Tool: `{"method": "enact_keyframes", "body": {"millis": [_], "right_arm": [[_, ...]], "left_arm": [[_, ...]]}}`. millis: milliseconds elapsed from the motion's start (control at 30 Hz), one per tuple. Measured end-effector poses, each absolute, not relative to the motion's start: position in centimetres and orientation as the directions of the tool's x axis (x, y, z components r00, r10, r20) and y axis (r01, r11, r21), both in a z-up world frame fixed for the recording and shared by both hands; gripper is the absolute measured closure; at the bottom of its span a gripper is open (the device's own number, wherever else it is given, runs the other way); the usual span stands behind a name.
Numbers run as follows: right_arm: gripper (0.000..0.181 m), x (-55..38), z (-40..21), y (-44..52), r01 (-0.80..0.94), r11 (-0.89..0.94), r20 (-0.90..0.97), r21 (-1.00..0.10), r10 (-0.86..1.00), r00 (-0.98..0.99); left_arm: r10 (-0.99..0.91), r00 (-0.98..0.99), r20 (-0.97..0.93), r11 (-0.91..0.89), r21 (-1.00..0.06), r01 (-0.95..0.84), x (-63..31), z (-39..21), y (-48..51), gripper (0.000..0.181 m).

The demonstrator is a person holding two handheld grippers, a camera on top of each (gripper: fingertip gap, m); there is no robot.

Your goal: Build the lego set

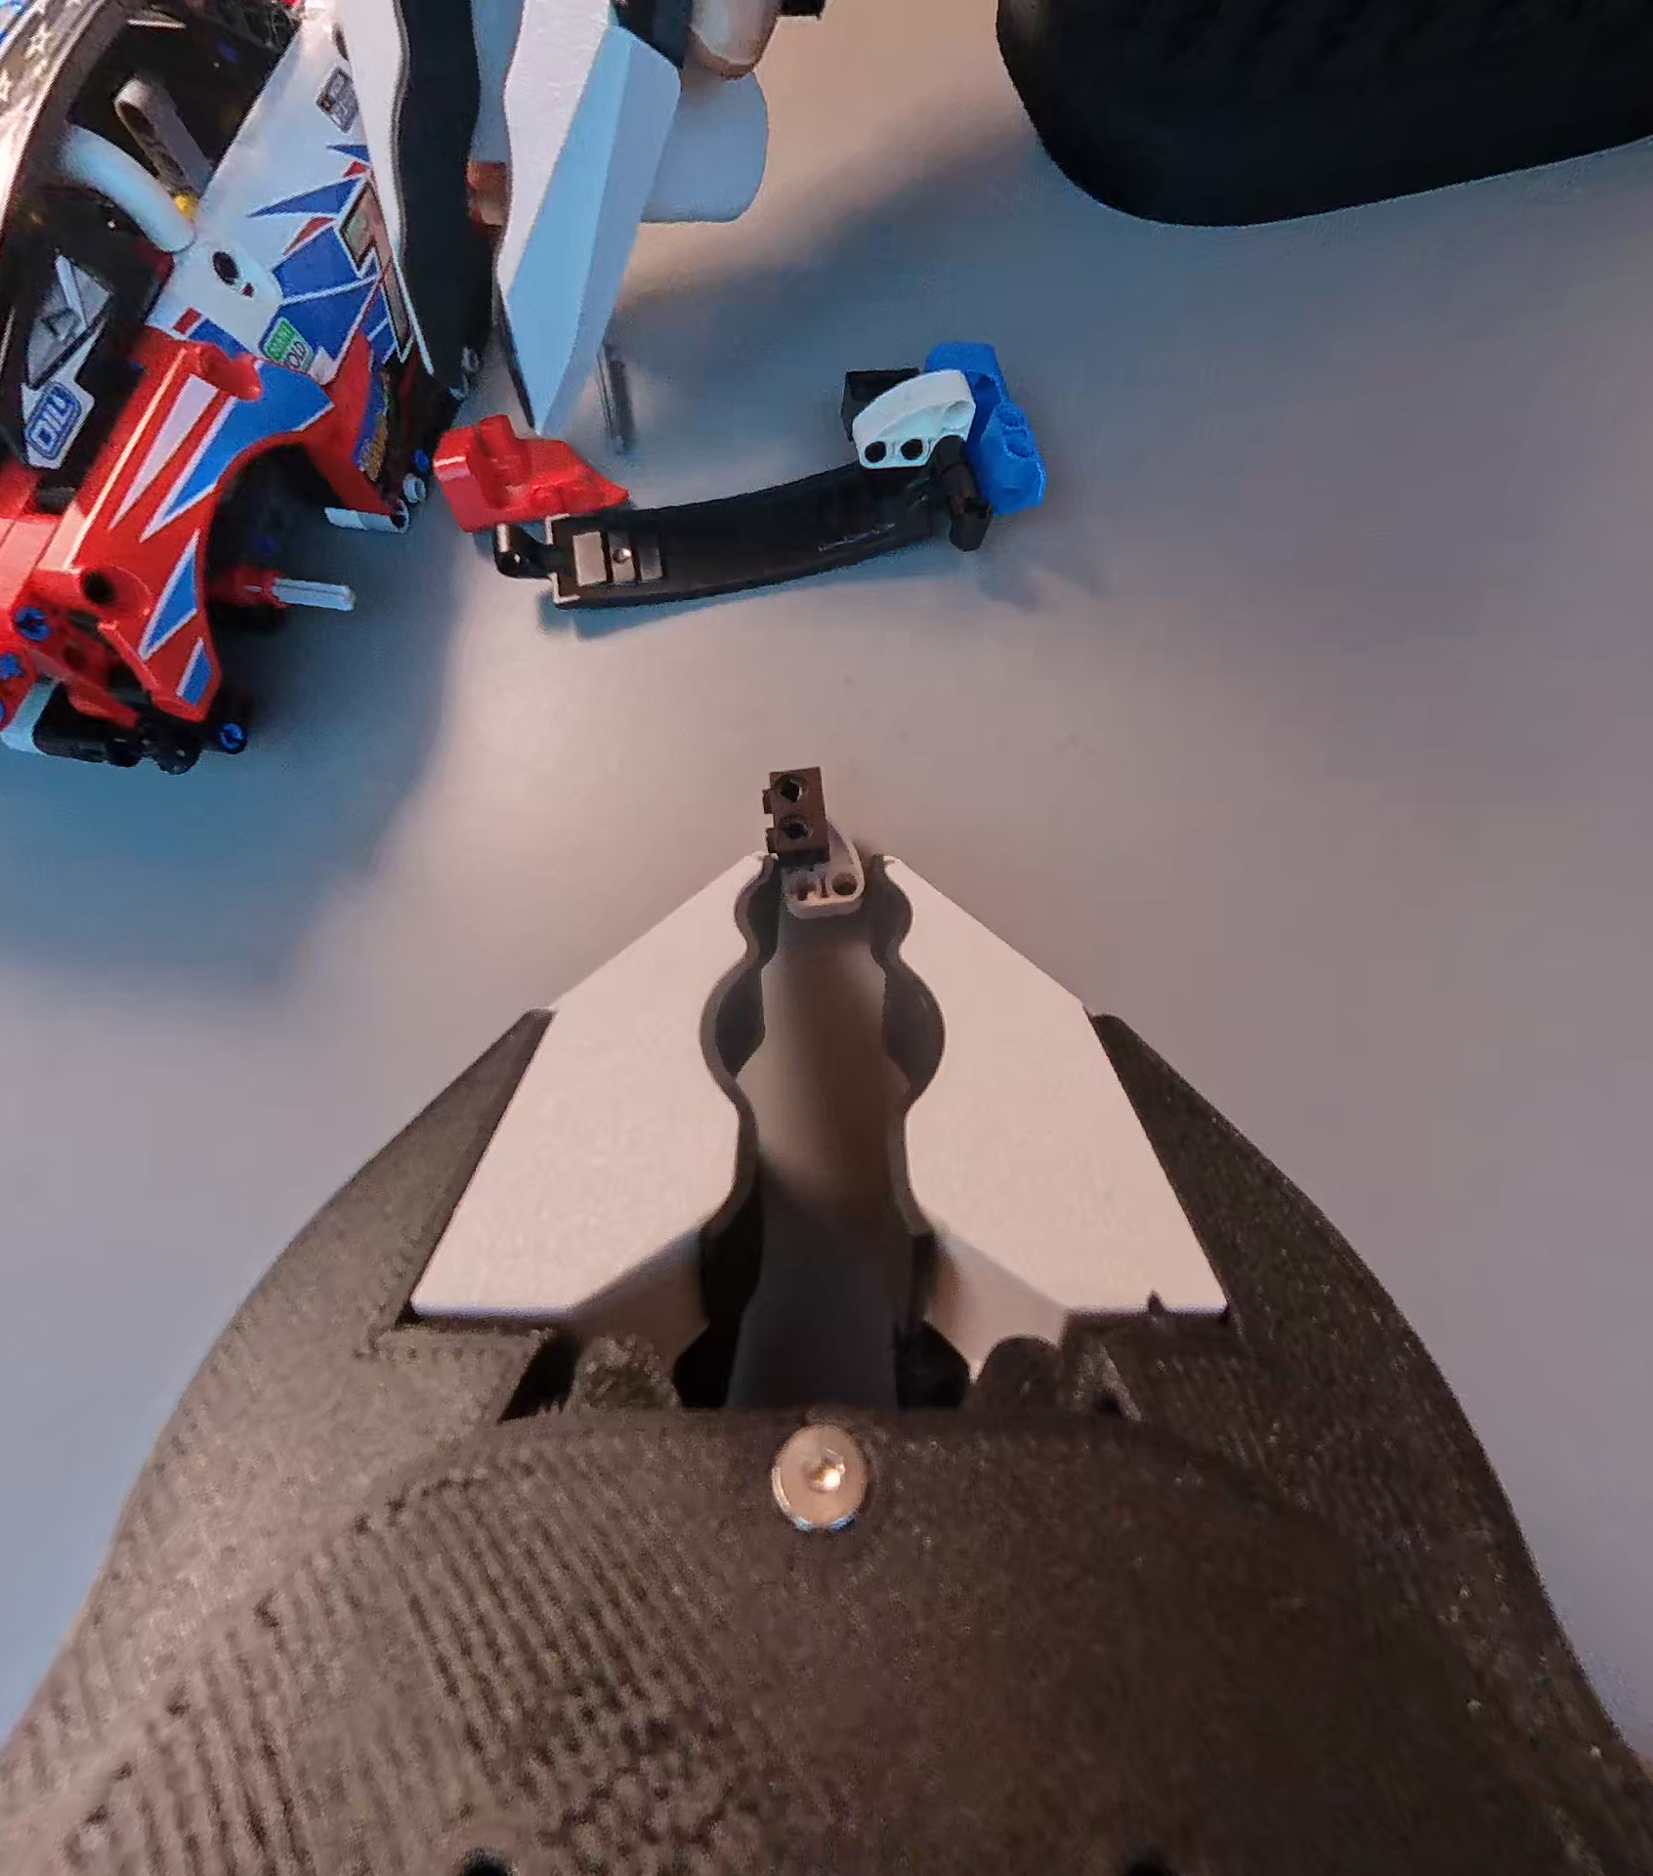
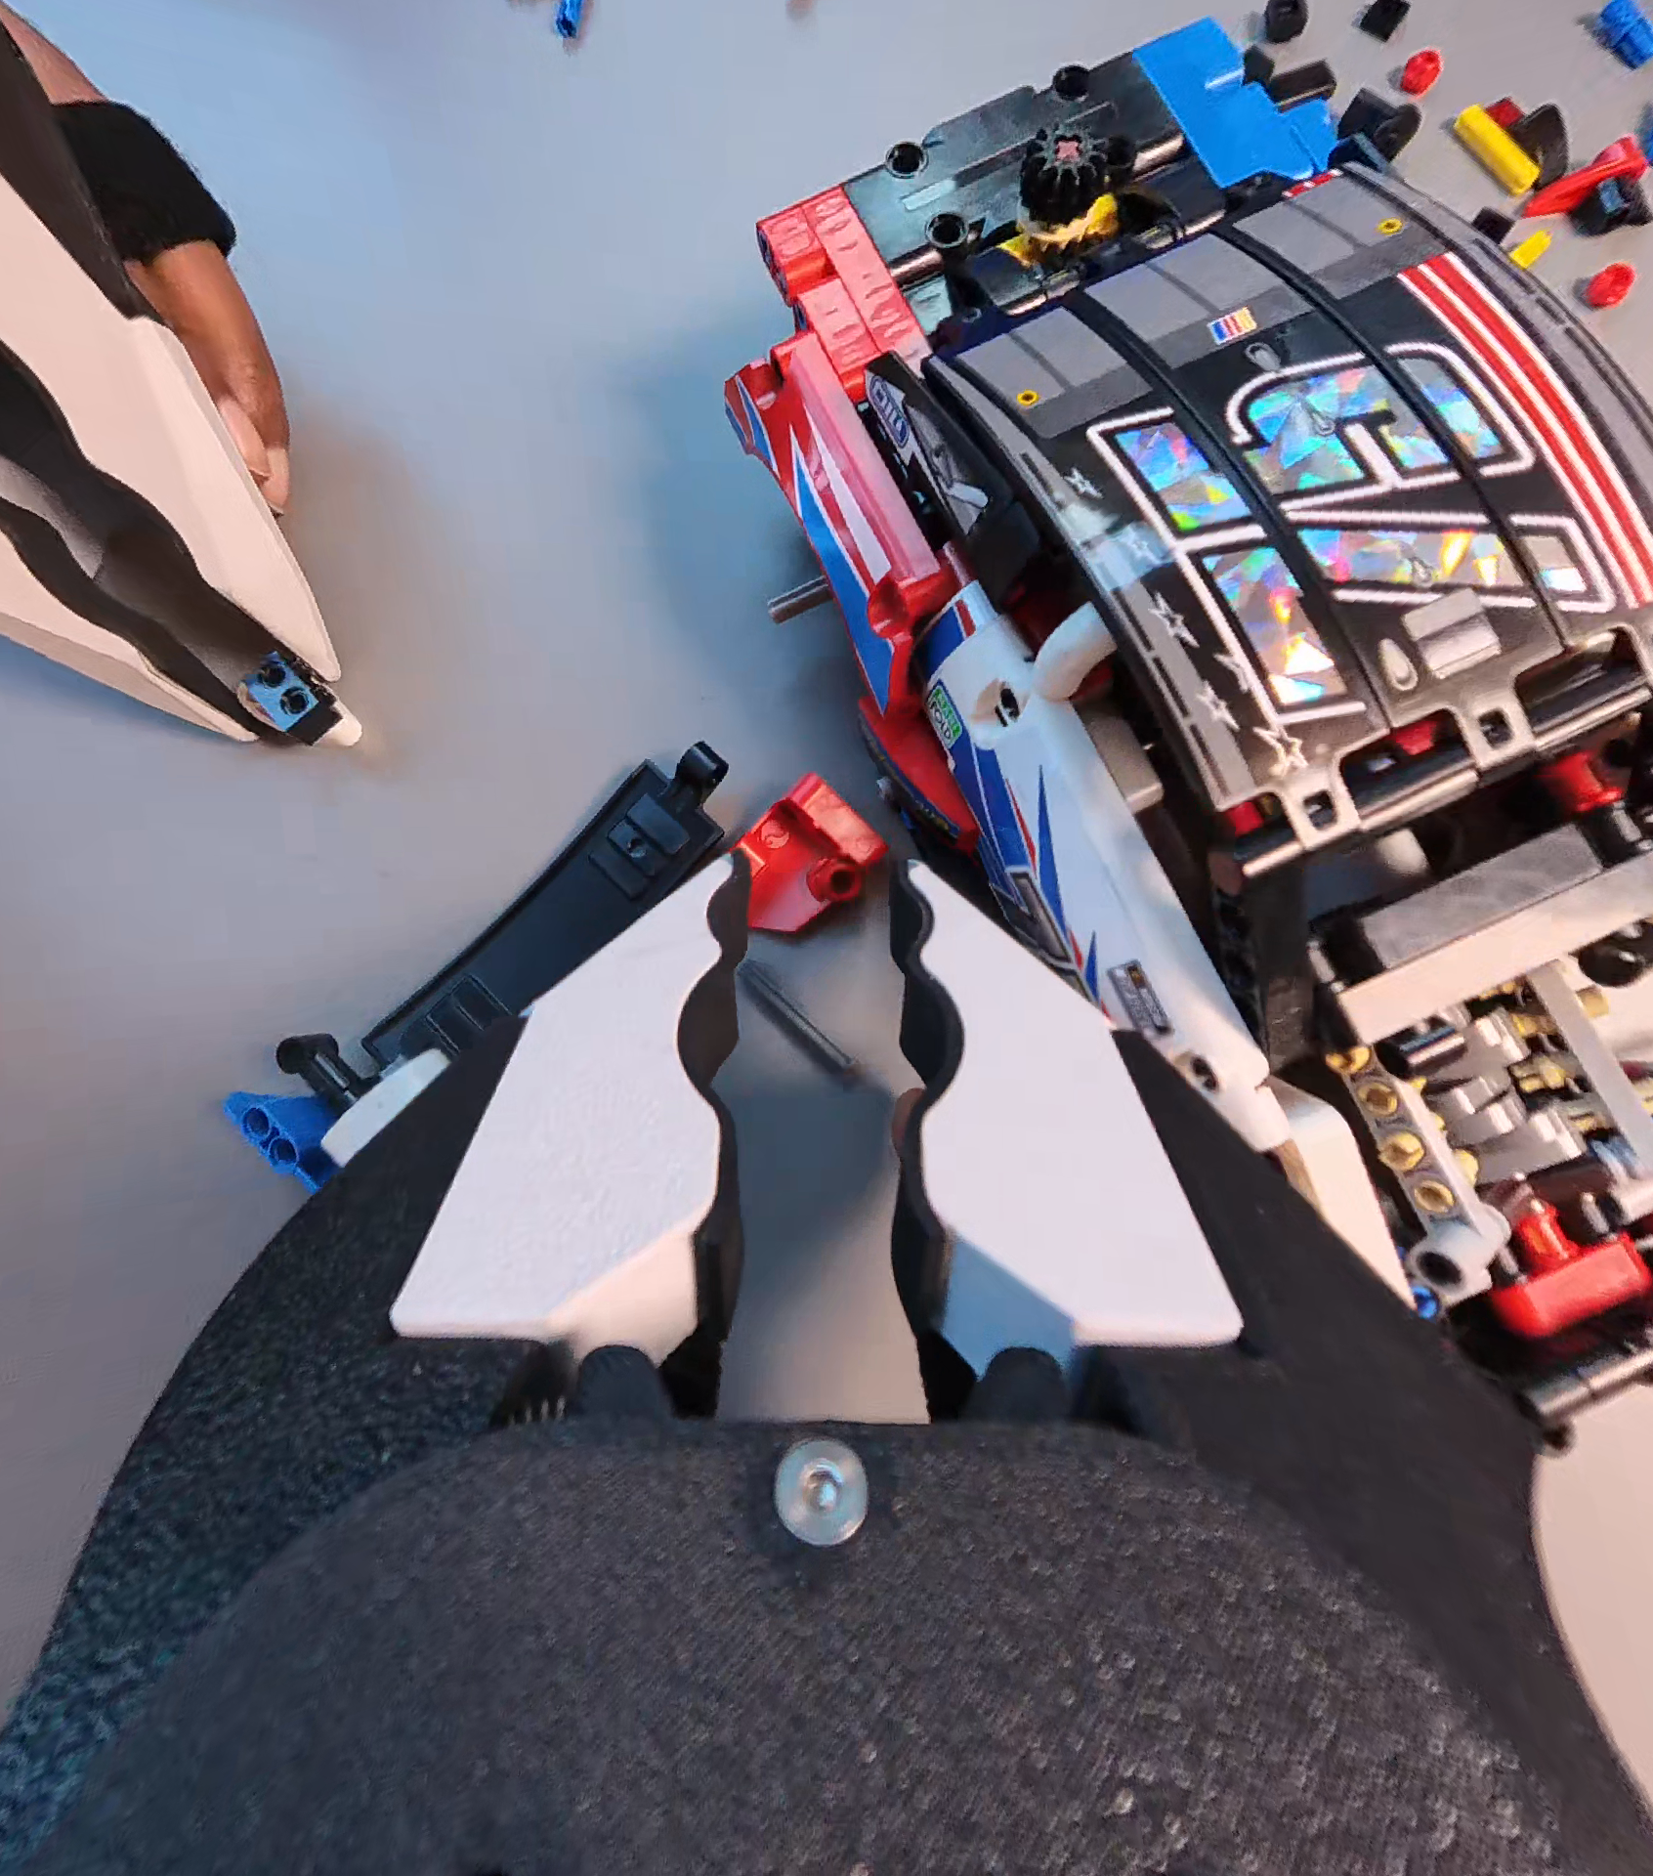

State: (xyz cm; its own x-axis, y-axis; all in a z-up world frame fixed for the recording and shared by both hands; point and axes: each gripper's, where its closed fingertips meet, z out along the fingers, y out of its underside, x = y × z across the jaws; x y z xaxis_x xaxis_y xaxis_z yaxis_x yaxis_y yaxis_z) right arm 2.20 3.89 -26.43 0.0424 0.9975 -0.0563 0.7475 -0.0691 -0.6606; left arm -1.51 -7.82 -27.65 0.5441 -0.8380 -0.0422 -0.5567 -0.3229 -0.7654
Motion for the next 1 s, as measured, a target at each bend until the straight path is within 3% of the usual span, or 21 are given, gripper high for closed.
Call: {"method": "enact_keyframes", "body": {"millis": [33,500,633,833,1000], "right_arm": [[0.158,2.0,-26.5,4.1,0.751,-0.070,-0.053,-0.657,0.998,0.046],[0.173,1.6,-26.9,4.1,0.762,-0.007,0.004,-0.648,1.000,0.013],[0.173,1.7,-25.3,4.5,0.717,-0.013,0.022,-0.697,0.999,0.040],[0.172,0.3,-21.1,3.9,0.514,0.037,0.062,-0.857,0.998,0.031],[0.173,-0.8,-19.7,2.5,0.408,0.115,0.130,-0.906,0.991,0.010]], "left_arm": [[-0.839,0.543,-0.039,-0.324,-0.766,-0.556,-1.5,-27.7,-7.8,0.166],[-0.836,0.546,-0.048,-0.320,-0.766,-0.557,-1.8,-27.6,-7.8,0.165],[-0.834,0.549,-0.053,-0.319,-0.766,-0.558,-1.9,-27.6,-7.8,0.165],[-0.833,0.552,-0.012,-0.344,-0.770,-0.537,-1.9,-27.5,-7.9,0.155],[-0.817,0.571,0.077,-0.377,-0.820,-0.430,-2.0,-26.3,-7.7,0.148]]}}
